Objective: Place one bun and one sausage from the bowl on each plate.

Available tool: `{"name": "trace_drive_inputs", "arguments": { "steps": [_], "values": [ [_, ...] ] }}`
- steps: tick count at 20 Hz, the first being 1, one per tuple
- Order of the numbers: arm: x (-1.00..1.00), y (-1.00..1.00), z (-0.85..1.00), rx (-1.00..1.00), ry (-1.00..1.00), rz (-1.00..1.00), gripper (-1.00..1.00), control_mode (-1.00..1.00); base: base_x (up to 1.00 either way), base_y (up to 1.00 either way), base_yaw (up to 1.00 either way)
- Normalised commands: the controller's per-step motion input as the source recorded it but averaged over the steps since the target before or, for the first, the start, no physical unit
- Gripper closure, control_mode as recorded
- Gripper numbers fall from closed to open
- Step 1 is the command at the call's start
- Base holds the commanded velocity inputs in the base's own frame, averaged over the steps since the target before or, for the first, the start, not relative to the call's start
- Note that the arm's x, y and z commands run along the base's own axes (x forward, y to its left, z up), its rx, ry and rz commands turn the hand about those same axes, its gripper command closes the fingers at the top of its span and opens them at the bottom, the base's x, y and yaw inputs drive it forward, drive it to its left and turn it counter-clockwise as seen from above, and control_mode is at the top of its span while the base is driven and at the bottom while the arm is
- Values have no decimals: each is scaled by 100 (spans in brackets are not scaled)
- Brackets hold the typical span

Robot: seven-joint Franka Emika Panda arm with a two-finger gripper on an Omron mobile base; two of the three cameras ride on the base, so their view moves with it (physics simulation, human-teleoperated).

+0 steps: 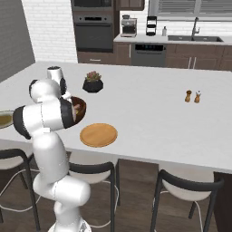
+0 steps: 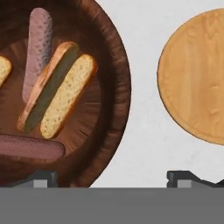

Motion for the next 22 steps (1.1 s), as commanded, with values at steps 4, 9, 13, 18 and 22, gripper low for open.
{"name": "trace_drive_inputs", "arguments": {
  "steps": [4,9,13,18,22],
  "values": [
    [8,2,-11,0,12,0,-100,-100,0,0,0],
    [35,7,-31,-1,0,0,-100,-100,0,0,0],
    [0,13,-52,-5,0,0,-100,-100,0,0,0],
    [0,8,-38,-2,0,0,-100,-100,0,0,0],
    [9,0,-6,0,0,0,-100,-100,0,0,0]
  ]
}}
